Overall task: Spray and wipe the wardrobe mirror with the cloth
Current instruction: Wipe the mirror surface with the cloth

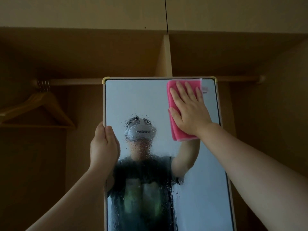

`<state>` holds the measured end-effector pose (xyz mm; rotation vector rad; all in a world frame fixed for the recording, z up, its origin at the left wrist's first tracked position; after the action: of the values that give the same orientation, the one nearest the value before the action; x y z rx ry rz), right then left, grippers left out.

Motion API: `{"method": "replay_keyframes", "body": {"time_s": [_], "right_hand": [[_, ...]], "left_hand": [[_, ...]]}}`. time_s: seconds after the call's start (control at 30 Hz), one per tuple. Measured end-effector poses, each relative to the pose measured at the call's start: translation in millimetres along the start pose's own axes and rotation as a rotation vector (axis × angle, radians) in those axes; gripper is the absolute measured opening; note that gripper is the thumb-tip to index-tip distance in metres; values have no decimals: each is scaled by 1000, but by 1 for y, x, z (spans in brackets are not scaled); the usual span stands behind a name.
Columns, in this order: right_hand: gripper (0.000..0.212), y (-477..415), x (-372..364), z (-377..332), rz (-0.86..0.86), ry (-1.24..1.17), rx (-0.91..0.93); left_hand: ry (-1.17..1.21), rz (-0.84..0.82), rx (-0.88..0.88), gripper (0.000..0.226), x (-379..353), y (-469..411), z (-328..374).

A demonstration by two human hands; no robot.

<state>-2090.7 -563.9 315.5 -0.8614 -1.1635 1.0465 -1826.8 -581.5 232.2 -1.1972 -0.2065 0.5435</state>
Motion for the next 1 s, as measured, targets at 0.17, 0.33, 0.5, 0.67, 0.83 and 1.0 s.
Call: {"method": "replay_keyframes", "body": {"time_s": [0.17,0.33,0.5,0.67,0.83,1.0], "right_hand": [[66,-19,7,-1,18,12,9],[62,-18,5,-3,44,8,9],[60,-9,3,-6,33,-6,11],[61,8,0,-14,29,-37,22],[61,34,-8,-22,17,-47,40],[60,66,-20,-30,16,-51,48]], "left_hand": [[18,0,1,29,0,1,0],[23,-11,18,28,1,1,3],[9,1,6,29,3,0,3],[-19,3,-5,28,3,-1,0],[-16,8,8,28,3,-1,1],[7,6,11,30,3,1,7]]}}
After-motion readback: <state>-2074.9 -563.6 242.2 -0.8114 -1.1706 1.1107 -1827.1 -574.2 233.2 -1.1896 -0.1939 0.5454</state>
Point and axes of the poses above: each hand's wrist, its own y-axis away from the middle knuckle, its own x-axis out of the back of the hand, z = x × y, the point moved 1 cm from there along -y, towards the middle knuckle, and after that the axes turned 4 degrees about -x, right-handed, at the moved point
